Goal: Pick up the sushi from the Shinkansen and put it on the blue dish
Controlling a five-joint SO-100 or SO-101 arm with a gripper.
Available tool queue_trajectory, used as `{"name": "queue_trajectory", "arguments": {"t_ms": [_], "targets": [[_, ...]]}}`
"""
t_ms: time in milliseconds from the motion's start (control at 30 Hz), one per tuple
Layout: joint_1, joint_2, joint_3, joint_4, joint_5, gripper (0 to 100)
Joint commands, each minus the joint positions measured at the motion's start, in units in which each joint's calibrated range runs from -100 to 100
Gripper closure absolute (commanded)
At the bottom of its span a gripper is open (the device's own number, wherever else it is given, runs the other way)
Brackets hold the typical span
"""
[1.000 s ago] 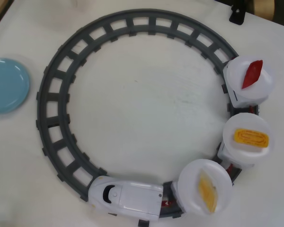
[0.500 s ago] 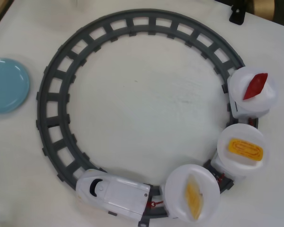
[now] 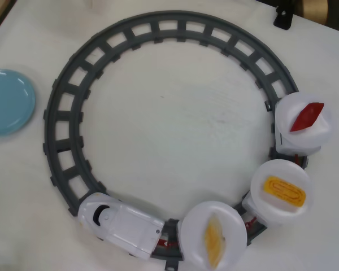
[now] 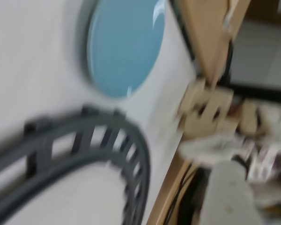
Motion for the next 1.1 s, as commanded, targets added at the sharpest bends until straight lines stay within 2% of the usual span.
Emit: {"name": "queue_trajectory", "arguments": {"t_ms": [0, 233, 400, 633, 1067], "targets": [[6.44, 1.04, -3.39, -1.16, 0.21, 84], [17.89, 12.99, -14.93, -4.81, 4.18, 83], [22.46, 23.6, -25.57, -7.18, 8.47, 83], [31.53, 41.94, -42.52, -6.59, 17.31, 83], [56.53, 72.46, -71.38, -7.18, 35.61, 83]]}}
